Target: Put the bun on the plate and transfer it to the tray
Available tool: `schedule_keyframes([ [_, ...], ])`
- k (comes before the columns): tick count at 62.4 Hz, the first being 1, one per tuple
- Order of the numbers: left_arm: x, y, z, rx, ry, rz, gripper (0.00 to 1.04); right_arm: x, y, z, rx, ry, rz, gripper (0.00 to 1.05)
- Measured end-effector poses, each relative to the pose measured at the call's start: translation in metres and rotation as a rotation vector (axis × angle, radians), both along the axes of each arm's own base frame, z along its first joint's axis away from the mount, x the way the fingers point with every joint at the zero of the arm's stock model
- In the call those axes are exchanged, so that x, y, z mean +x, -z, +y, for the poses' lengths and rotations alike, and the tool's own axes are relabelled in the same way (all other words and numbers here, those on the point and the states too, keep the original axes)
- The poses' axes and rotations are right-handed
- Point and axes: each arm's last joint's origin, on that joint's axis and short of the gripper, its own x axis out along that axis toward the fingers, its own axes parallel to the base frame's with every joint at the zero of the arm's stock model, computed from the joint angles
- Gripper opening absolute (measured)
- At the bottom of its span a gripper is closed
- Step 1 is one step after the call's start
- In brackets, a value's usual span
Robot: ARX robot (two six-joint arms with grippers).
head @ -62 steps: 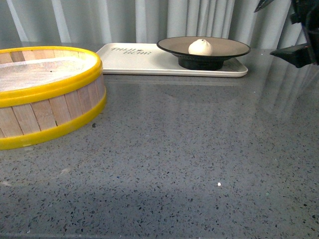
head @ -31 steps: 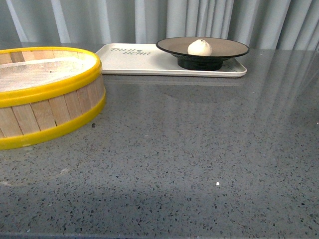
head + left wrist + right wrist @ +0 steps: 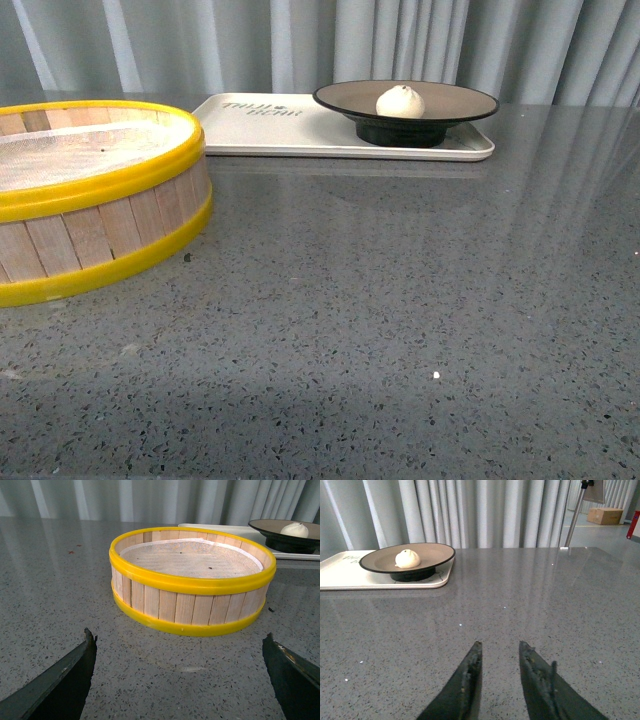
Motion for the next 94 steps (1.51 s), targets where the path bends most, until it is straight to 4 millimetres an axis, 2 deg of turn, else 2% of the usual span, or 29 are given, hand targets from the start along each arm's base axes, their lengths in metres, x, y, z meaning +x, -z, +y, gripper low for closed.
schedule_keyframes([
  [3,0.0,0.0,0.0,0.0,0.0,0.0,0.98,-0.002,0.005,0.003,-0.003,0.009,-0.003,0.13],
  [8,0.0,0.0,0.0,0.0,-0.001,0.0,0.98,-0.003,0.011,0.009,-0.005,0.016,0.001,0.01],
  [25,0.0,0.0,0.0,0.0,0.0,0.0,0.98,-0.01,0.03,0.012,-0.009,-0.006,0.002,0.02],
  [40,0.0,0.0,0.0,0.0,0.0,0.0,0.98,-0.013,0.036,0.013,-0.01,-0.006,-0.001,0.02],
  [48,0.0,0.0,0.0,0.0,0.0,0.0,0.98,-0.021,0.044,0.013,-0.01,-0.007,0.028,0.02],
  [75,0.0,0.0,0.0,0.0,0.0,0.0,0.98,-0.024,0.052,0.013,-0.01,-0.007,0.001,0.02],
  [84,0.0,0.0,0.0,0.0,0.0,0.0,0.98,-0.024,0.052,0.013,-0.011,-0.007,0.001,0.23],
  [87,0.0,0.0,0.0,0.0,0.0,0.0,0.98,-0.024,0.052,0.013,-0.011,-0.007,0.001,0.35],
  [91,0.0,0.0,0.0,0.0,0.0,0.0,0.98,-0.024,0.052,0.013,-0.011,-0.007,0.001,0.44],
  [94,0.0,0.0,0.0,0.0,0.0,0.0,0.98,-0.024,0.052,0.013,-0.011,-0.007,0.001,0.55],
])
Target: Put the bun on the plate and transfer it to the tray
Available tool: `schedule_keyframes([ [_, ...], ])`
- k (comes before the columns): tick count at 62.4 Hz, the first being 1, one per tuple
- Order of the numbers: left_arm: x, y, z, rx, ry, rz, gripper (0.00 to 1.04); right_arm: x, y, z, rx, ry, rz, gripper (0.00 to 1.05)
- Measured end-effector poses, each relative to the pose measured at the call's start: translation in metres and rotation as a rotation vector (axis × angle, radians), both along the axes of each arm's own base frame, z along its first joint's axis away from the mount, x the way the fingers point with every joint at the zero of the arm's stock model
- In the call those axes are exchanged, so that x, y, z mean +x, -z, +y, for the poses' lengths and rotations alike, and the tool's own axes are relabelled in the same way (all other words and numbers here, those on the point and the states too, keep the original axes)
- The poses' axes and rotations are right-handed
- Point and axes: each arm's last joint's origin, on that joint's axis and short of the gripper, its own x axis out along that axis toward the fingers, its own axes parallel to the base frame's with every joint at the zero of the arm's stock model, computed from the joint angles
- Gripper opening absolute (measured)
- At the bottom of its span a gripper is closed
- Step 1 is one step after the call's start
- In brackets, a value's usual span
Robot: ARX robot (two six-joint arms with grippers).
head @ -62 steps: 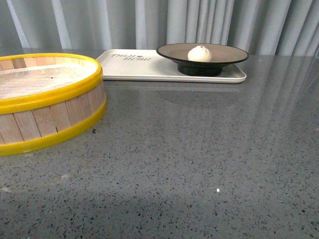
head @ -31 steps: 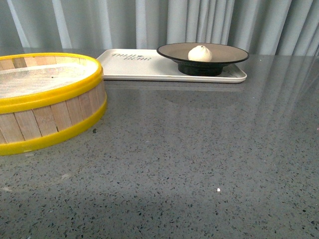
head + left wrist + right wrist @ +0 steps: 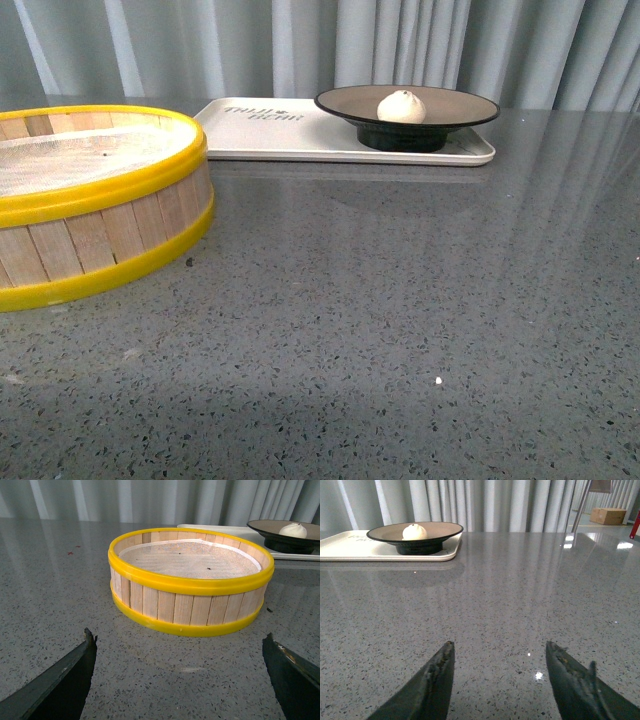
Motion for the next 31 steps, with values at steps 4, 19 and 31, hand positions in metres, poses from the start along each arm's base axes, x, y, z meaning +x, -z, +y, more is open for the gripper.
schedule_keyframes([
  [4,0.0,0.0,0.0,0.0,0.0,0.0,0.98,0.0,0.0,0.0,0.0,0.0,0.0,0.66],
  [19,0.0,0.0,0.0,0.0,0.0,0.0,0.98,0.0,0.0,0.0,0.0,0.0,0.0,0.96],
  [31,0.0,0.0,0.0,0.0,0.0,0.0,0.98,0.0,0.0,0.0,0.0,0.0,0.0,0.96],
])
